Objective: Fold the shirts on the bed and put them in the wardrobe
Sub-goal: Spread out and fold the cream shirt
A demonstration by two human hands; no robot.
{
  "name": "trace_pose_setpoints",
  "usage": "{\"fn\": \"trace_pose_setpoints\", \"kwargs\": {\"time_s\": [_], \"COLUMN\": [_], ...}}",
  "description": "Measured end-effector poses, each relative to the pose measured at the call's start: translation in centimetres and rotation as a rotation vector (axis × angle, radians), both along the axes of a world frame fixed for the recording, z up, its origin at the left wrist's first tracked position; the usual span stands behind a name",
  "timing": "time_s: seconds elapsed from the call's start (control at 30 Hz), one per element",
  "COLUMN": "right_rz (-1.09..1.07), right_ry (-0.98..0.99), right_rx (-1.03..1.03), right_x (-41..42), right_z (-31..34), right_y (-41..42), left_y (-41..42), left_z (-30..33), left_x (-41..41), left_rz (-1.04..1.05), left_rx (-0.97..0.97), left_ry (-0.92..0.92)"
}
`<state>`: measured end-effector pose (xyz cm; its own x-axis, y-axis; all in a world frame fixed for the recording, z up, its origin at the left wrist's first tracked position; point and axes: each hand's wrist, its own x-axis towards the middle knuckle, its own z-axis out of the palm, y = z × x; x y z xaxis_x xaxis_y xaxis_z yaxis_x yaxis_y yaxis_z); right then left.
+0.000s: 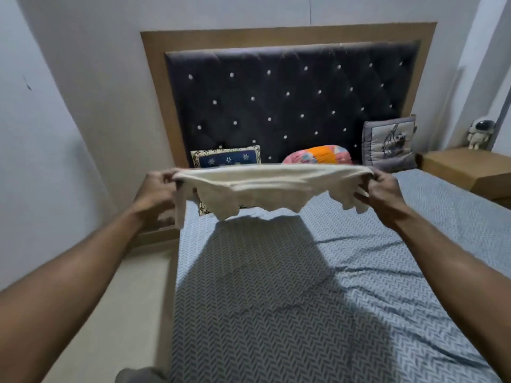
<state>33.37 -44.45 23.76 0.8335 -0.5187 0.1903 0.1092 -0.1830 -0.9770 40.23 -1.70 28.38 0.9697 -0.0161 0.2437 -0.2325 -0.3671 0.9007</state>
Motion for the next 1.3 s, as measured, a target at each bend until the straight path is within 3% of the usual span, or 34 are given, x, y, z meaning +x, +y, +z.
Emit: {"fn": "trace_pose_setpoints", "kwargs": {"time_s": [0.13, 0.3, 0.53, 0.73, 0.9, 1.0, 1.13, 1.3], "right_rz": [0.019, 0.062, 0.213, 0.376, 0.465, 0.421, 0.609, 0.635], "right_ry": [0.183, 0.422, 0.636, 0.748, 0.985, 0.803, 0.344, 0.302], "right_rx": [-0.077, -0.213, -0.377, -0.731, -1.237, -1.356, -1.487, -1.481], "right_x": [-3.8, -9.9, -17.8, -22.6, -23.6, -24.0, -24.5, -24.5], "right_z": [-9.2, -18.7, -24.6, -29.1, -30.7, -31.3, -32.5, -33.8], "right_y": [-0.1, -0.9, -1.0, -1.8, -0.4, 1.8, 5.6, 7.4], "left_y": [1.3, 3.1, 5.4, 5.8, 4.0, 3.2, 0.9, -1.6], "left_z": [-9.7, -19.8, -27.8, -31.0, -32.4, -33.1, -33.9, -34.6], "left_x": [-3.0, -8.0, -13.2, -16.1, -19.0, -19.8, -20.7, -21.2], "left_rz": [0.005, -0.182, -0.387, -0.504, -0.549, -0.587, -0.769, -0.825], "left_rx": [0.339, 0.632, 0.847, 1.007, 1.343, 1.463, 1.425, 1.348], "left_ry": [0.091, 0.269, 0.421, 0.404, 0.329, 0.196, -0.144, -0.196]}}
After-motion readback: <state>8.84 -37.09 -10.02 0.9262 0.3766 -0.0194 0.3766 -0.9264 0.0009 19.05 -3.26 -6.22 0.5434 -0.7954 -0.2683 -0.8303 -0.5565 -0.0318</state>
